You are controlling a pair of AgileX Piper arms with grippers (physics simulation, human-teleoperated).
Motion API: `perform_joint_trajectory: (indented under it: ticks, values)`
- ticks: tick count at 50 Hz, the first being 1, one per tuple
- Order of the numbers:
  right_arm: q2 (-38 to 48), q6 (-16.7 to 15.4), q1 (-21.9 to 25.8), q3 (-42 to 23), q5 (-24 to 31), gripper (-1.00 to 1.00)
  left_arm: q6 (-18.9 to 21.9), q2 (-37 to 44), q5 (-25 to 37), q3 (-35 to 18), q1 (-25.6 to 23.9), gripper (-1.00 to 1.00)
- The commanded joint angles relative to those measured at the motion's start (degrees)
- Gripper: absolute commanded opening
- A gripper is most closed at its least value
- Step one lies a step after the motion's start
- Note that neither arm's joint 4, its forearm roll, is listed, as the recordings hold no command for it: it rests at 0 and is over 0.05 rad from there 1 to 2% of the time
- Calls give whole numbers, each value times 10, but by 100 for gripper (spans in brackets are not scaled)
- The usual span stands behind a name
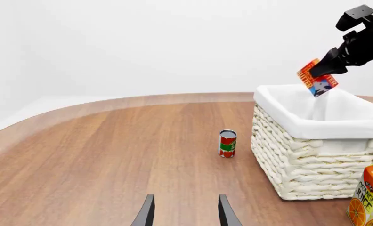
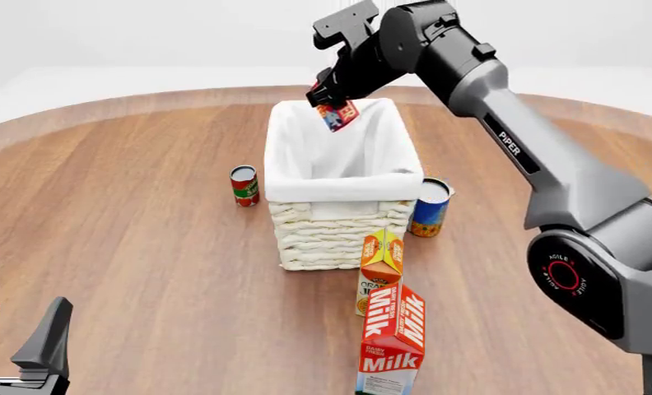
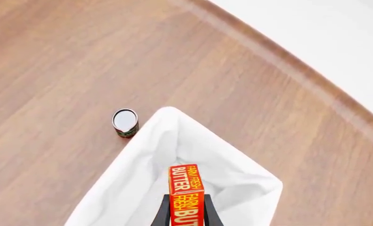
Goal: Pick up the butter and put it in the basket.
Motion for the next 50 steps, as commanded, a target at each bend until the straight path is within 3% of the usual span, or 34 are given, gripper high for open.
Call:
perform_joint_trajectory:
  ticks: [1, 13, 50]
  values:
    - [-2, 7, -3, -1, -11, -100, 0, 0, 0, 0, 0, 100]
    - [17, 5, -6, -39, 11, -100, 0, 0, 0, 0, 0, 100]
    - [32, 6, -14, -15, -14, -100, 0, 0, 0, 0, 0, 100]
